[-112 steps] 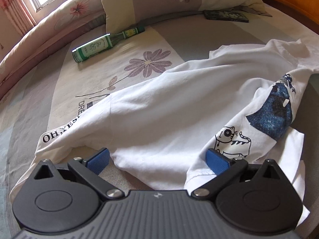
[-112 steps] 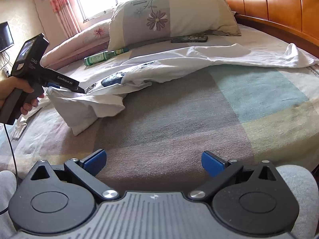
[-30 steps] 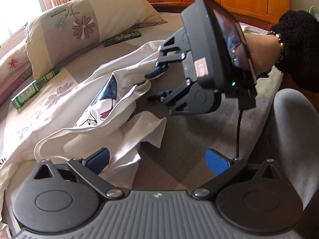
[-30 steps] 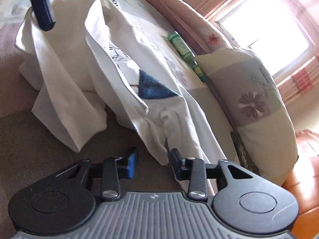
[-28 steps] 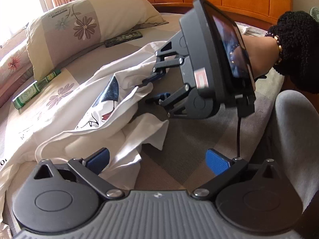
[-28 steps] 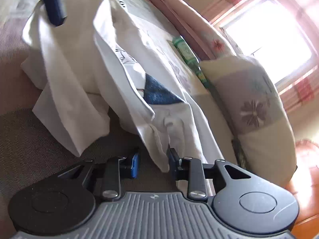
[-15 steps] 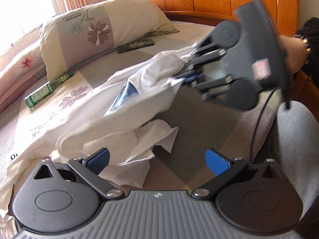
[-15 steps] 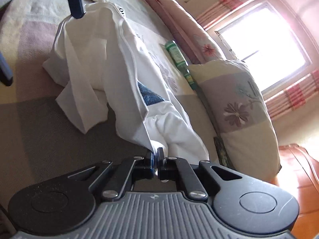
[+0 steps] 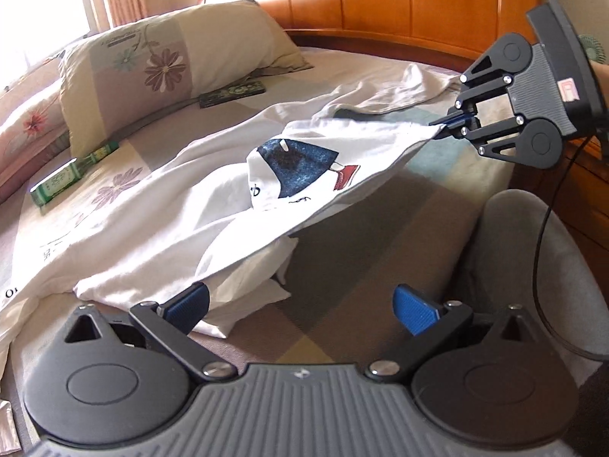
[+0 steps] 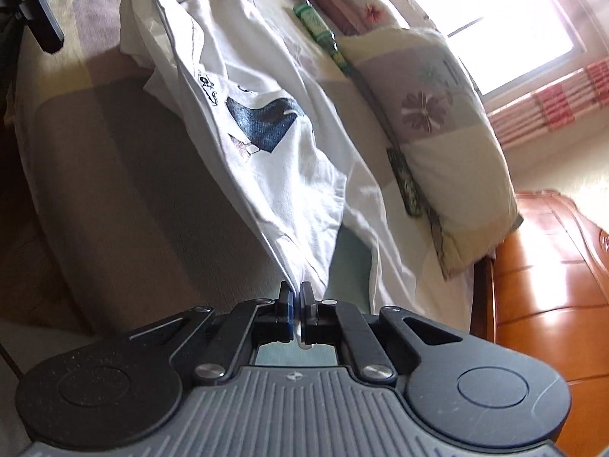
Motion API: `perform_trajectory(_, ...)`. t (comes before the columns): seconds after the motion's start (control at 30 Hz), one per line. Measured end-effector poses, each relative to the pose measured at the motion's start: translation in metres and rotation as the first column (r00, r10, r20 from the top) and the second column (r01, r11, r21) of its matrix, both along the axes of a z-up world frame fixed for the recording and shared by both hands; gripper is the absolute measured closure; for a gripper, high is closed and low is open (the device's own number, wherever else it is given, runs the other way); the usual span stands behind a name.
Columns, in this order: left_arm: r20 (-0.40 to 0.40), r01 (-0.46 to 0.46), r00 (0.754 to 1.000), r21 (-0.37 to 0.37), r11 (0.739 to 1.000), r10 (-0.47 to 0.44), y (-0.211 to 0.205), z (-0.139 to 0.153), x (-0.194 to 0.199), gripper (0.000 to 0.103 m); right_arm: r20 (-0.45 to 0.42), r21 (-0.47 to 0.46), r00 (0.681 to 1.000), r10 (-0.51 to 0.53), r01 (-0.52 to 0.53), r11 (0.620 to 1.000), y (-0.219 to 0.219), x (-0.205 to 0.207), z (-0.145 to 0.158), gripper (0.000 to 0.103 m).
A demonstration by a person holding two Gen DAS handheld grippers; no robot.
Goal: Fold clothes
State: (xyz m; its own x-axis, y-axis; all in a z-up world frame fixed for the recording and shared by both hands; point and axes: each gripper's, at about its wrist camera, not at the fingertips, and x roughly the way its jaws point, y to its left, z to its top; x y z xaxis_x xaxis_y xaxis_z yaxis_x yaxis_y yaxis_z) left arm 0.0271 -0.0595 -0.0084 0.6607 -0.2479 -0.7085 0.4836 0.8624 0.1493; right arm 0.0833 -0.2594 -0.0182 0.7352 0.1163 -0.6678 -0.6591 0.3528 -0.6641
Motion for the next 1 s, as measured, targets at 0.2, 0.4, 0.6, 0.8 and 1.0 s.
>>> perform_trajectory(0.2, -0.006, 0.021, 1.0, -0.031, 0.999, -0.021, 0.003, 0.01, -0.011, 0.001, -0.059, -0.067, 0.994, -0.088, 0.084, 0.994, -0.022, -0.004, -0.013, 0.098)
perform_trajectory(0.4, -0.007, -0.047, 0.999, 0.015, 0.999, 0.047, 0.02, 0.009, -0.009, 0.001, -0.101, -0.086, 0.984, -0.146, 0.138, 0.987, -0.029, -0.013, -0.014, 0.095)
perform_trajectory(0.6, -0.015, -0.118, 0.993, 0.072, 0.99, 0.119, 0.037, 0.004, -0.006, 0.001, -0.095, 0.043, 0.994, -0.048, 0.052, 0.998, -0.001, -0.027, 0.024, 0.078)
perform_trajectory(0.8, -0.013, -0.178, 0.984, 0.092, 0.98, 0.18, 0.055, 0.006, -0.008, 0.001, -0.188, 0.249, 0.979, 0.084, -0.035, 0.968, 0.062, -0.039, 0.035, 0.071)
perform_trajectory(1.0, -0.015, -0.253, 0.967, 0.054, 0.966, 0.254, 0.076, 0.011, -0.014, 0.001, -0.239, 0.336, 0.954, 0.183, -0.096, 0.937, 0.138, -0.042, 0.017, 0.066)
